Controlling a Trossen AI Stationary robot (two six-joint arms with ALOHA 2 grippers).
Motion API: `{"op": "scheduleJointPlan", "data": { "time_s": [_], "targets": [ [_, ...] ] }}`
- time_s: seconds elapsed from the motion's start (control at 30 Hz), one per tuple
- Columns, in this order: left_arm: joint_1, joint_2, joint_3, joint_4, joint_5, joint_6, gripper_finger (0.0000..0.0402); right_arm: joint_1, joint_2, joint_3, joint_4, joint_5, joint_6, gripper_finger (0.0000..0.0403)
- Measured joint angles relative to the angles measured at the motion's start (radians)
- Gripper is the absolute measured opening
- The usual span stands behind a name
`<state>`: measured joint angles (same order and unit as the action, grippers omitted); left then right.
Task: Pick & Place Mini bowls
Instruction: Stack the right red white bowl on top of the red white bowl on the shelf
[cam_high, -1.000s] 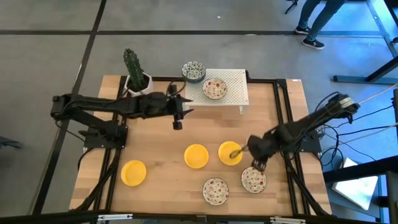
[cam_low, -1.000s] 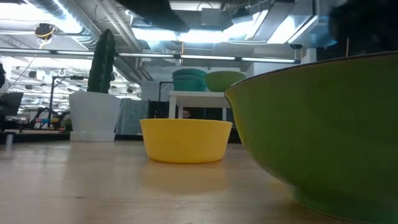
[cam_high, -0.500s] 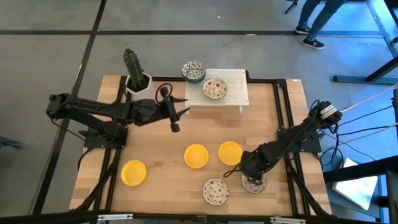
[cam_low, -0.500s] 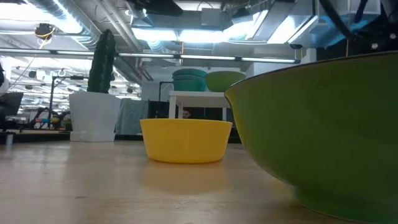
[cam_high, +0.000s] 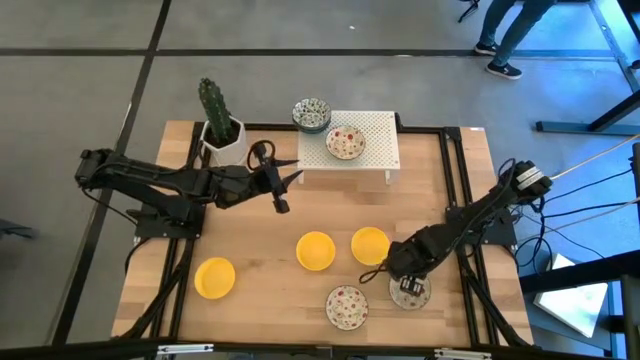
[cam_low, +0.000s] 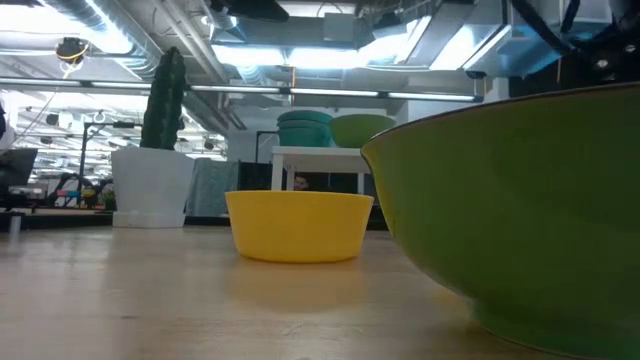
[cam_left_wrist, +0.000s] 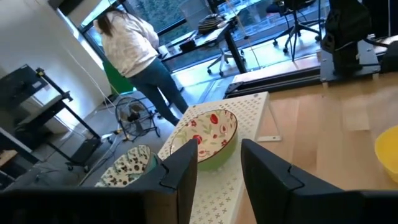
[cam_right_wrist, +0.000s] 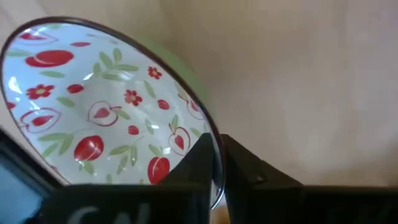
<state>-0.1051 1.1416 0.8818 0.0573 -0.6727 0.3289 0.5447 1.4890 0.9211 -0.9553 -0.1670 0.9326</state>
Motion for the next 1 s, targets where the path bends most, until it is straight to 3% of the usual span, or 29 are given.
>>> {"op": "scheduleJointPlan", "data": {
  "time_s": [0.17, 0.3, 0.5, 0.6, 0.73, 0.87, 1.0],
  "targets": [
    [0.0, 0.0, 0.0, -0.001, -0.025, 0.047, 0.0102, -0.051, -0.079, 0.128, -0.133, 0.043, -0.042, 0.0012],
    [0.007, 0.0, 0.0, -0.013, -0.044, 0.052, 0.0093, -0.15, -0.151, 0.297, -0.288, 0.144, -0.12, 0.0012],
    [0.034, 0.0, -0.001, -0.054, -0.043, 0.054, 0.0084, -0.402, -0.229, 0.566, -0.312, 0.458, -0.289, 0.0012],
    [0.044, 0.0, -0.001, -0.063, -0.042, 0.05, 0.0082, -0.591, -0.227, 0.668, -0.304, 0.504, -0.301, 0.0012],
    [0.048, 0.0, -0.001, -0.063, -0.041, 0.042, 0.0082, -0.839, -0.183, 0.749, -0.245, 0.461, -0.351, 0.0012],
    [0.047, 0.0, -0.001, -0.063, -0.029, 0.008, 0.0081, -1.009, -0.11, 0.776, -0.144, 0.259, -0.388, 0.0012],
    [0.047, 0.0, -0.001, -0.086, 0.021, -0.022, 0.0081, -1.091, -0.01, 0.792, -0.093, 0.085, -0.398, 0.0016]
  ]
}}
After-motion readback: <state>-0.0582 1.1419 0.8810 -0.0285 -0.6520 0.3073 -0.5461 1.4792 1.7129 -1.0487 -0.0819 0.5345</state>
